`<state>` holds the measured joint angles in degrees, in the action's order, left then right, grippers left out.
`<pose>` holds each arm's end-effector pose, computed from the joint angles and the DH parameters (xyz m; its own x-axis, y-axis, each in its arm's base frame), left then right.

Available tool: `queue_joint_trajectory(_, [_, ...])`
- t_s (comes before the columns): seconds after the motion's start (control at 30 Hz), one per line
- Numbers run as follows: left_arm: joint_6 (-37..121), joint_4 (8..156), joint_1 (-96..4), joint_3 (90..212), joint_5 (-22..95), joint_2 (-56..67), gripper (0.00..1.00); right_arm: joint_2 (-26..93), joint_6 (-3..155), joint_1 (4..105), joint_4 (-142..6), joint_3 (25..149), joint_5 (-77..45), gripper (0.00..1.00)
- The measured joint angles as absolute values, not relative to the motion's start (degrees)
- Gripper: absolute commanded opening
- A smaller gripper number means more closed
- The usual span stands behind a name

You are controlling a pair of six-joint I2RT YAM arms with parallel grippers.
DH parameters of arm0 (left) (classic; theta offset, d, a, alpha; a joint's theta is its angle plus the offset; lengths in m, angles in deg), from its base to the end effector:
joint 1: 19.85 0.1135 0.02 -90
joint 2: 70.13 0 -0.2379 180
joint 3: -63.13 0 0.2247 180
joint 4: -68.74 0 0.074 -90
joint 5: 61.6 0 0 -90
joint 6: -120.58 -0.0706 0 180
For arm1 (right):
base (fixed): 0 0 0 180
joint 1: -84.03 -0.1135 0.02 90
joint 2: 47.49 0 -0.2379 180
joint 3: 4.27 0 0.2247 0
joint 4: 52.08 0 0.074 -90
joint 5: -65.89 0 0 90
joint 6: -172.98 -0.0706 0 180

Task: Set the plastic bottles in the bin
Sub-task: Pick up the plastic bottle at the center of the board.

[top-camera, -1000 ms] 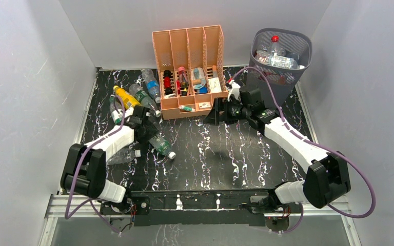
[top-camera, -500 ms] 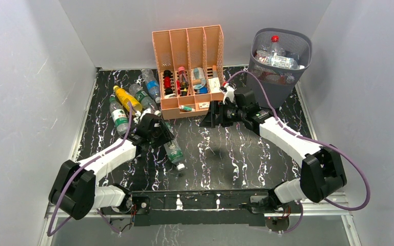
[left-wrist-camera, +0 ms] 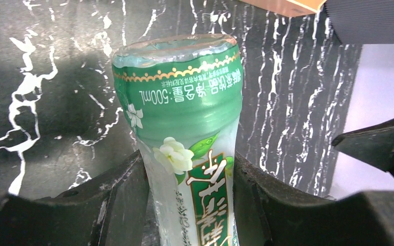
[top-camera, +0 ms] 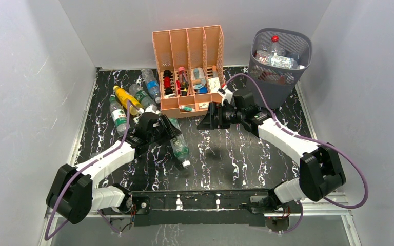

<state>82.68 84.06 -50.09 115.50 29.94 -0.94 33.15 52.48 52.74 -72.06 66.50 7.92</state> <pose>0.2349 -0.1391 0.1939 -0.6951 -0.5078 -0.5089 -0.0413 0.7349 -0.6769 0.2530 0.1976 0.2431 -0.7895 0.0237 -0.6133 -0.5022 0.5496 0.6677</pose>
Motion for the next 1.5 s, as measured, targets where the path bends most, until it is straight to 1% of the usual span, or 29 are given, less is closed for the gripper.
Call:
queue_joint_trajectory(0.27, [85.1,80.3,-50.8,116.8,32.0,-0.3,0.39,33.5,51.1,50.9,-70.4,65.0,9.7,0.98])
queue_joint_trajectory(0.53, [87.0,76.2,-52.6,120.2,32.5,3.4,0.39,36.5,50.2,46.2,-69.9,65.1,10.4,0.98])
queue_joint_trajectory(0.77, [88.4,72.5,-53.6,120.3,32.4,4.0,0.39,37.5,49.3,43.2,-68.8,64.9,10.7,0.98])
queue_joint_trajectory(0.8, [88.7,71.9,-53.7,120.3,32.4,4.0,0.40,37.5,48.8,43.2,-68.4,64.8,10.7,0.96])
queue_joint_trajectory(1.0, [89.2,69.3,-54.5,120.3,32.3,4.3,0.42,37.5,47.4,43.4,-66.8,63.9,10.1,0.75])
queue_joint_trajectory(1.07, [89.3,69.0,-54.8,120.3,32.3,4.3,0.47,37.5,47.1,43.4,-66.9,63.8,9.9,0.69])
queue_joint_trajectory(1.1, [89.3,68.9,-54.8,120.3,32.3,4.3,0.55,37.5,47.1,43.4,-66.9,63.8,9.8,0.66])
queue_joint_trajectory(1.17, [89.2,68.8,-54.9,120.3,32.2,4.3,0.65,37.5,46.9,43.4,-66.8,63.8,9.7,0.63])
queue_joint_trajectory(1.2, [89.0,68.8,-54.9,120.3,32.2,4.2,0.75,37.5,46.8,43.3,-66.7,63.8,9.6,0.63])
queue_joint_trajectory(1.23, [88.9,68.8,-54.9,120.3,32.1,4.2,0.89,37.5,46.8,43.3,-66.7,63.8,9.5,0.62])
queue_joint_trajectory(1.27, [88.7,68.8,-54.9,120.3,32.1,4.0,0.97,37.5,46.8,43.3,-66.5,63.8,9.4,0.62])
queue_joint_trajectory(1.4, [87.0,70.9,-55.4,120.5,30.7,1.3,0.98,36.8,47.4,43.0,-67.3,64.0,7.5,0.62])
queue_joint_trajectory(1.5, [84.6,75.2,-55.6,122.0,28.2,-2.7,0.98,36.1,48.2,43.3,-69.3,65.1,6.1,0.61])
